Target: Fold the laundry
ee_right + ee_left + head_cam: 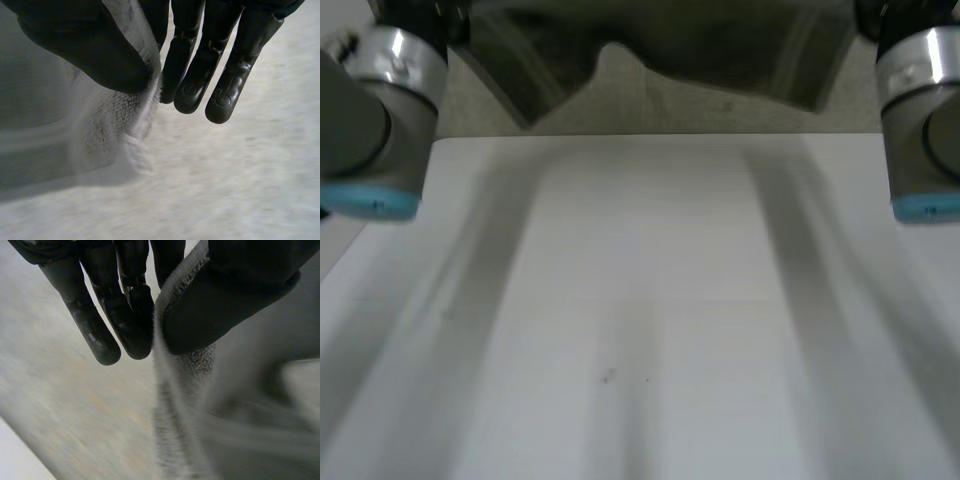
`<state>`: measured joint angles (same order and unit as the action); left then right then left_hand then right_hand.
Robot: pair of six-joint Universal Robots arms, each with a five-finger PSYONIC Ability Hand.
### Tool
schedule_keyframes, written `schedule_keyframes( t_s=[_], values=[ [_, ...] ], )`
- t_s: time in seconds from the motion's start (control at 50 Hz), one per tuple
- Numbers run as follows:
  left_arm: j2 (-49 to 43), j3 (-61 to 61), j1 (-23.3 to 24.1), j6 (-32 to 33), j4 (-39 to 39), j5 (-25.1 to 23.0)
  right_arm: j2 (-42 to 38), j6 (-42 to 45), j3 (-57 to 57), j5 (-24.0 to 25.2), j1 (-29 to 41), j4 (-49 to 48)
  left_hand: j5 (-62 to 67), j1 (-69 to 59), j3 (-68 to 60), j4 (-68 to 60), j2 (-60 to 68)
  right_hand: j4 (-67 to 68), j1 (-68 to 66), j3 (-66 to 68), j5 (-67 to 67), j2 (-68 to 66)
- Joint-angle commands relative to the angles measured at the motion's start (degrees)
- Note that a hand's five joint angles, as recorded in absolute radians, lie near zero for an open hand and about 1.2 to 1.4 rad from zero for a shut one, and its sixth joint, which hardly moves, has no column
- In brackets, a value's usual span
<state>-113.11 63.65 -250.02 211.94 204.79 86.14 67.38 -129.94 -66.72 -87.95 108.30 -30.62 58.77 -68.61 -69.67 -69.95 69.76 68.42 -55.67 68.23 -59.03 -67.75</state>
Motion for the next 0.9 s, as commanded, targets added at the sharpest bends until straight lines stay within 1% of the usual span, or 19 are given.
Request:
schedule_keyframes(
  t_s=[0.02, 0.16, 0.28, 0.46, 0.5, 0.52, 0.56, 0.58, 0.6, 0.62, 0.66, 0.7, 0.72, 0.78, 0.8, 0.82, 0.84, 0.88, 0.9],
  values=[
    [-0.6, 13.1, -0.1, 0.1, -1.4, -0.4, -1.7, -0.1, -9.0, 3.8, -0.4, 6.0, 11.2, -11.4, -10.3, -10.1, 10.2, 11.6, -24.3, 11.8, -11.0, -12.3],
    [-5.4, 25.8, -0.4, 0.3, -0.7, -4.4, -5.8, -0.1, -18.4, 4.3, -0.8, 9.7, 11.2, -11.4, -10.3, -10.1, 10.2, 11.6, -24.3, 11.8, -11.0, -12.3],
    [-8.0, 30.3, -0.5, 0.4, -1.0, -4.8, -7.1, -0.2, -22.1, 5.0, -0.9, 14.3, 11.2, -11.4, -10.3, -10.1, 10.2, 11.6, -24.3, 11.8, -11.0, -12.3],
    [-3.3, 39.1, -0.7, 3.6, -8.4, -4.4, -2.0, 1.1, -25.9, 5.7, -3.9, 30.6, 11.2, -11.4, -10.3, -10.1, 10.2, 11.6, -24.3, 11.8, -11.0, -12.3],
    [1.7, 41.3, -1.3, 7.4, -17.1, -4.1, 1.7, 4.3, -26.9, 5.8, -6.3, 38.9, 11.2, -11.4, -10.3, -10.1, 10.2, 11.6, -24.3, 11.8, -11.0, -12.3],
    [1.8, 41.3, -1.3, 7.4, -17.1, -4.1, 1.7, 4.3, -26.9, 5.8, -6.3, 39.0, 11.2, -11.4, -10.3, -10.1, 10.2, 11.6, -24.3, 11.8, -11.0, -12.3],
    [7.6, 43.3, -2.4, 11.1, -29.6, -3.6, 5.6, 11.8, -29.1, 5.8, -9.2, 48.6, 11.2, -11.4, -10.3, -10.1, 10.2, 11.6, -24.3, 11.8, -11.0, -12.3],
    [7.6, 43.3, -2.4, 11.1, -29.7, -3.6, 5.7, 11.8, -29.1, 5.8, -9.2, 48.6, 11.2, -11.4, -10.3, -10.1, 10.2, 11.6, -24.3, 11.8, -11.0, -12.3],
    [10.5, 43.8, -2.3, 12.7, -36.8, -3.7, 8.7, 16.7, -30.6, 5.8, -11.0, 53.5, 11.2, -11.4, -10.3, -10.1, 10.2, 11.6, -24.3, 11.8, -11.0, -12.3],
    [10.5, 43.8, -2.3, 12.7, -36.8, -3.7, 8.7, 16.7, -30.6, 5.8, -11.0, 53.6, 11.2, -11.4, -10.3, -10.1, 10.2, 11.6, -24.3, 11.8, -11.0, -12.3],
    [15.4, 44.1, -2.1, 15.9, -49.1, -4.5, 14.6, 21.8, -31.1, 6.8, -13.7, 60.1, 11.2, -11.4, -10.3, -10.1, 10.2, 11.6, -24.3, 11.8, -11.0, -12.3],
    [16.5, 43.5, -2.1, 17.5, -51.5, -4.9, 16.3, 21.1, -29.8, 8.9, -14.5, 60.2, 11.2, -11.4, -10.3, -10.1, 10.2, 11.6, -24.3, 11.8, -11.0, -12.3],
    [17.1, 43.0, -2.8, 19.0, -50.8, -5.5, 16.6, 20.1, -28.3, 11.3, -14.9, 58.3, 11.2, -11.4, -10.3, -10.1, 10.2, 11.6, -24.3, 11.8, -11.0, -12.3],
    [16.9, 41.5, -2.9, 19.8, -48.2, -5.8, 16.3, 18.7, -27.0, 13.0, -15.0, 55.3, 11.2, -11.4, -10.3, -10.1, 10.2, 11.6, -24.3, 11.8, -11.0, -12.3],
    [15.6, 39.7, -2.8, 20.1, -44.4, -5.7, 14.8, 16.6, -26.3, 13.4, -14.8, 51.7, 11.2, -11.4, -10.3, -10.1, 10.2, 11.6, -24.3, 11.8, -11.0, -12.3],
    [12.8, 37.7, -2.8, 20.0, -39.9, -5.5, 11.8, 14.0, -25.3, 13.1, -14.5, 48.1, 11.2, -11.4, -10.3, -10.1, 10.2, 11.6, -24.3, 11.8, -11.0, -12.3],
    [12.7, 37.7, -2.8, 20.0, -39.8, -5.5, 11.8, 14.0, -25.3, 13.1, -14.5, 48.0, 11.2, -11.4, -10.3, -10.1, 10.2, 11.6, -24.3, 11.8, -11.0, -12.3],
    [6.4, 32.4, -2.7, 19.9, -31.1, -4.8, 4.6, 11.0, -22.5, 10.1, -12.2, 42.2, 11.2, -11.4, -10.3, -10.1, 10.2, 11.6, -24.3, 11.8, -11.0, -12.3],
    [6.3, 32.4, -2.7, 19.9, -31.0, -4.8, 4.6, 11.0, -22.5, 10.1, -12.1, 42.2, 11.2, -11.4, -10.3, -10.1, 10.2, 11.6, -24.3, 11.8, -11.0, -12.3]
  ],
)
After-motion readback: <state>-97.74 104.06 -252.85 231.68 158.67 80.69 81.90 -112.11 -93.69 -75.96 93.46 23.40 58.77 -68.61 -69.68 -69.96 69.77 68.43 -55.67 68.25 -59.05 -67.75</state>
